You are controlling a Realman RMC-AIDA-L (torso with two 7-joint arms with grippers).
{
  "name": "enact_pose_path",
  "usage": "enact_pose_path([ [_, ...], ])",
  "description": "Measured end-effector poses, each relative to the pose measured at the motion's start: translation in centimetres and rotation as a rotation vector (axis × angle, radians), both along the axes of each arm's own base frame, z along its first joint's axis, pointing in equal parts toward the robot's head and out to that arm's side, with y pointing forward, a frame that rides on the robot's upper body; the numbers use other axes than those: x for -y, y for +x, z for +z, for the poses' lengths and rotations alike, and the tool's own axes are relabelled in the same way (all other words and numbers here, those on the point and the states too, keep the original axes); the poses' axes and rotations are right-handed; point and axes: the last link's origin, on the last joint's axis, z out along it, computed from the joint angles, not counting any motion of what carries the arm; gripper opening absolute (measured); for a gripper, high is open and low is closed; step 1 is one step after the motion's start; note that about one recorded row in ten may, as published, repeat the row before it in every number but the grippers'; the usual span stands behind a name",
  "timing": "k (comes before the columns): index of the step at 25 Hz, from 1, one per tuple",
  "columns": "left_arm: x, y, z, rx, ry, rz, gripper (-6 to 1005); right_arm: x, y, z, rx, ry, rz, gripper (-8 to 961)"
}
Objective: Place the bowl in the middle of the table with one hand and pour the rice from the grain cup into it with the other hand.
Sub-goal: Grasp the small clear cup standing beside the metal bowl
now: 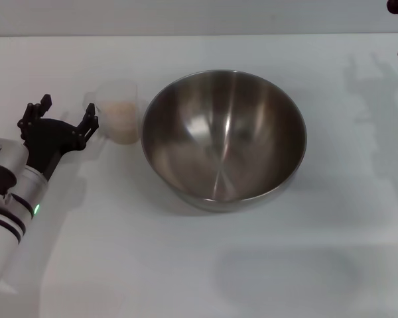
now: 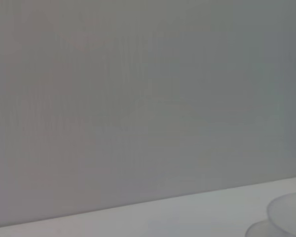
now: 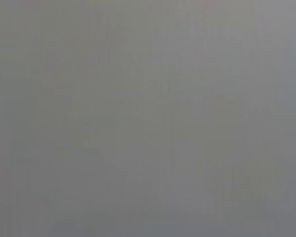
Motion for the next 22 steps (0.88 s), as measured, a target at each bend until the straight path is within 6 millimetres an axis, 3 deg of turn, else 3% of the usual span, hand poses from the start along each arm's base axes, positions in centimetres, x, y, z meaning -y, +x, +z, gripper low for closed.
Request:
enact_pose_path([
  [22, -2.1, 0.6, 0.1, 0.001, -0.015, 0.023, 690, -0.4, -0.2, 0.3, -0.003, 0.011, 0.002, 436],
])
